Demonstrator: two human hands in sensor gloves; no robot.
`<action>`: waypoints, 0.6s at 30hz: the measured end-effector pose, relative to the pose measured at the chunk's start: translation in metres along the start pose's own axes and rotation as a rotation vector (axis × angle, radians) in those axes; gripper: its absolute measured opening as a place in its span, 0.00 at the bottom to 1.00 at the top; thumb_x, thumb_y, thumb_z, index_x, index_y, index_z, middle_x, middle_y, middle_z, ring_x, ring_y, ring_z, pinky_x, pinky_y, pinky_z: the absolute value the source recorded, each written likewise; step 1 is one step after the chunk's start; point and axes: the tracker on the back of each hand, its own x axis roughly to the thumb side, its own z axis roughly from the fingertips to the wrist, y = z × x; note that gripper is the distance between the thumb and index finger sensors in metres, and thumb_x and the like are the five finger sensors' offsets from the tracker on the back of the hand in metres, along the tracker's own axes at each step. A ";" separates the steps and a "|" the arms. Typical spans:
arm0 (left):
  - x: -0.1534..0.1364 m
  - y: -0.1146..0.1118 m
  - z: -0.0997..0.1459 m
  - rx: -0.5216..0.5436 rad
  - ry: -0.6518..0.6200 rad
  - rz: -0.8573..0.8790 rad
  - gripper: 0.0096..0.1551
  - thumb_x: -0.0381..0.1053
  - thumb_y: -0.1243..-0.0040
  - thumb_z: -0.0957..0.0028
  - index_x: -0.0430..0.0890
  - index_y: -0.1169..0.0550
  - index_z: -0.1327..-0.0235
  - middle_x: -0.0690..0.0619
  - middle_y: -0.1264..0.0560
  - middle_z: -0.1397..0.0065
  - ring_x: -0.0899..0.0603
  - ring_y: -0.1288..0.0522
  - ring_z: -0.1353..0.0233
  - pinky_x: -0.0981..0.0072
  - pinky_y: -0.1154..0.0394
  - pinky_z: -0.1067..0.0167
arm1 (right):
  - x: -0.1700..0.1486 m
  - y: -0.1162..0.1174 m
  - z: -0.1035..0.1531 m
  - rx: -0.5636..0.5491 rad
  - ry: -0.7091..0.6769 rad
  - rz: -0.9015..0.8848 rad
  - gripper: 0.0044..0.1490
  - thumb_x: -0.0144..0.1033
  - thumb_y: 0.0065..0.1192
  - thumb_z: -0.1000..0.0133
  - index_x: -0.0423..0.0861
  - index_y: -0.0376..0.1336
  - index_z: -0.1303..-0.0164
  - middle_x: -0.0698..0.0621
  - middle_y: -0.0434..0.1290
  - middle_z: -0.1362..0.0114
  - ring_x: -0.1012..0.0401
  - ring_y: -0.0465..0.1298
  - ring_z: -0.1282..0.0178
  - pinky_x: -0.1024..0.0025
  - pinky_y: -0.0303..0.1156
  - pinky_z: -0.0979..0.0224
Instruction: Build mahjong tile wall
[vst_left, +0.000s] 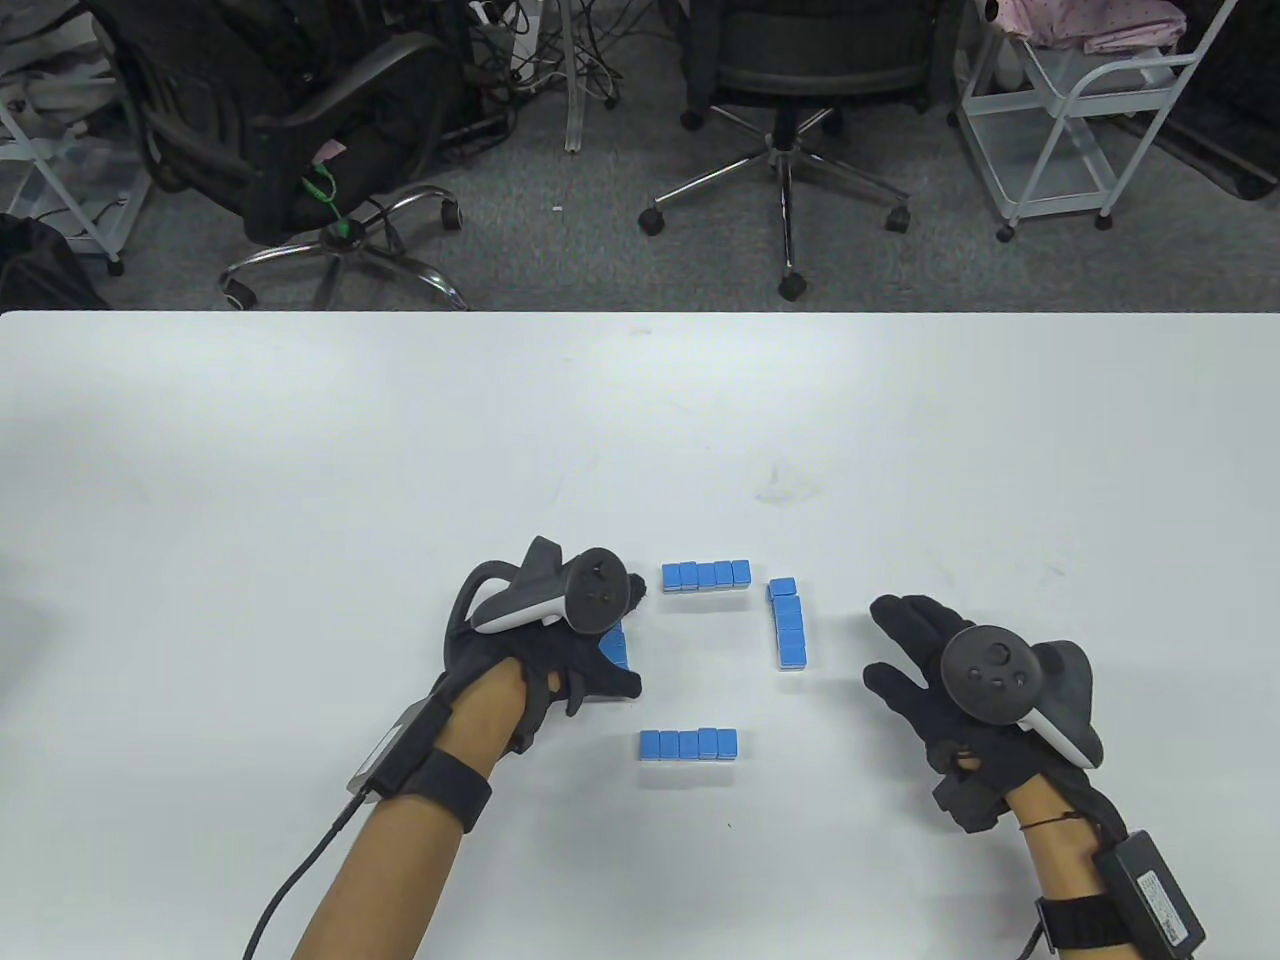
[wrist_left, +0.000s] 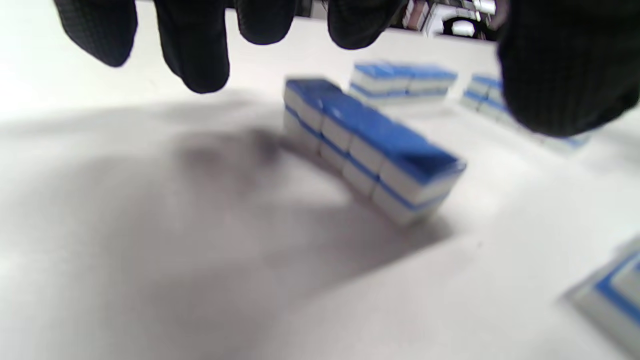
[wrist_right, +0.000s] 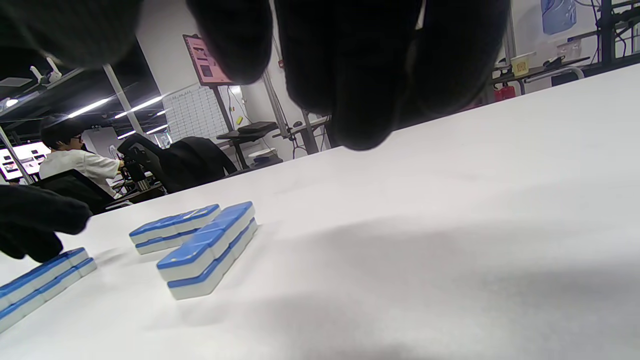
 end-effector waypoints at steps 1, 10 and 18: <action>-0.003 0.002 0.005 0.024 0.009 0.028 0.60 0.79 0.36 0.62 0.61 0.46 0.18 0.43 0.53 0.14 0.25 0.39 0.20 0.23 0.43 0.25 | 0.001 -0.001 0.000 -0.010 -0.001 0.009 0.46 0.64 0.55 0.59 0.55 0.58 0.31 0.45 0.70 0.26 0.47 0.77 0.35 0.42 0.70 0.29; -0.040 -0.023 0.104 0.313 0.102 0.250 0.55 0.77 0.47 0.53 0.60 0.52 0.17 0.46 0.56 0.14 0.25 0.47 0.18 0.22 0.50 0.25 | 0.017 -0.006 0.001 -0.019 -0.005 -0.013 0.43 0.65 0.53 0.58 0.48 0.68 0.41 0.47 0.85 0.47 0.51 0.87 0.56 0.47 0.80 0.48; -0.066 -0.044 0.116 0.341 0.116 0.431 0.50 0.75 0.50 0.51 0.61 0.50 0.17 0.47 0.54 0.14 0.29 0.50 0.17 0.25 0.54 0.24 | 0.076 0.037 0.019 0.318 0.135 0.062 0.50 0.70 0.49 0.59 0.48 0.63 0.34 0.46 0.81 0.39 0.49 0.85 0.47 0.46 0.78 0.42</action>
